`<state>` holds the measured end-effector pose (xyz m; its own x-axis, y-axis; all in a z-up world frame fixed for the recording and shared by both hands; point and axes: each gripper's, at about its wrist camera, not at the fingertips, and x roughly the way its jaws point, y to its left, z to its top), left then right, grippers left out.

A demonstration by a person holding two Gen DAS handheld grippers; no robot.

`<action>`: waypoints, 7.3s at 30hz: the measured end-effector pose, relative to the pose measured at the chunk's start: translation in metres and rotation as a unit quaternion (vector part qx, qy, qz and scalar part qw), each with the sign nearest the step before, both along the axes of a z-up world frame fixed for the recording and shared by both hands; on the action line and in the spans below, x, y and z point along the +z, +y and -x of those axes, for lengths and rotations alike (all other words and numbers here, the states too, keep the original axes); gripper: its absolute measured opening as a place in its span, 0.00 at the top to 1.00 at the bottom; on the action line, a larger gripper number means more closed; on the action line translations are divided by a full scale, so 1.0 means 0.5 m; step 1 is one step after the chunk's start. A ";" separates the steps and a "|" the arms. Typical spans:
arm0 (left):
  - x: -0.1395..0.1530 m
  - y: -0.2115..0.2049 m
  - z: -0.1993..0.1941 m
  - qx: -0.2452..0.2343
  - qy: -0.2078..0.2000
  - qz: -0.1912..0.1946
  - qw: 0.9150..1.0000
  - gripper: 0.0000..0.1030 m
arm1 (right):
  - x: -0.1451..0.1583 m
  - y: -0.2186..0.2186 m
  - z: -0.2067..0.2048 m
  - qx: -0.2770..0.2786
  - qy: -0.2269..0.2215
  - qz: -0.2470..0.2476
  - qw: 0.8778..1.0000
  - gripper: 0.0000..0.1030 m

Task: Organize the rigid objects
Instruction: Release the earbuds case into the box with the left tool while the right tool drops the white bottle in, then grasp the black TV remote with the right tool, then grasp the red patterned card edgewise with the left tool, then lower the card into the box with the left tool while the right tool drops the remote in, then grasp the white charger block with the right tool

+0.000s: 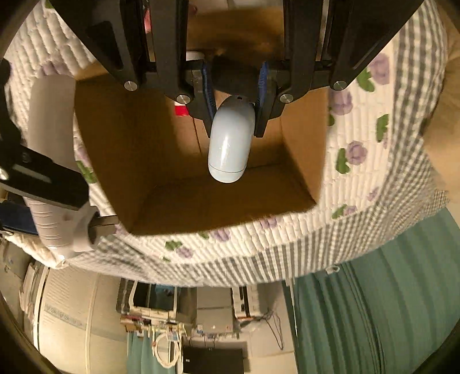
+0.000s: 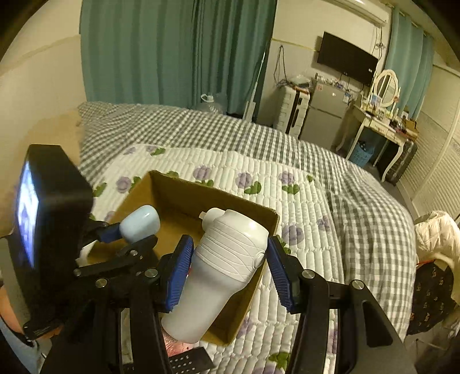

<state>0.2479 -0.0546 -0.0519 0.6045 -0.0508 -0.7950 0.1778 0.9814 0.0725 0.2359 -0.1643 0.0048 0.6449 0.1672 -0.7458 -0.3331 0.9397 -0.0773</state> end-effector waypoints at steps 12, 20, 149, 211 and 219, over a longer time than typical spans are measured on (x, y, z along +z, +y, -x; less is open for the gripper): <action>-0.051 -0.008 -0.041 -0.001 0.004 -0.006 1.000 0.57 | -0.089 -0.010 -0.070 -0.002 0.034 0.005 0.999 0.49; -0.010 0.013 -0.009 0.010 -0.027 0.000 1.000 0.45 | -0.105 -0.012 -0.099 -0.008 0.040 0.006 0.999 0.49; 0.112 -0.077 0.295 -0.053 -0.085 0.060 0.993 0.90 | -0.018 -0.123 0.244 -0.060 -0.007 -0.056 0.997 0.82; 0.096 0.124 0.355 0.083 -0.128 0.040 0.988 0.00 | 0.047 -0.024 0.298 -0.039 -0.097 -0.035 0.994 0.00; -0.071 0.151 0.348 0.102 -0.073 0.024 0.992 0.00 | -0.194 0.027 0.250 -0.033 0.038 -0.018 0.999 0.00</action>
<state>0.0738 0.0209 -0.0875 0.7143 0.0488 -0.6982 -0.0330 0.9988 0.0361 0.1109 -0.1510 -0.0921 0.5978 0.1540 -0.7867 -0.2745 0.9614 -0.0204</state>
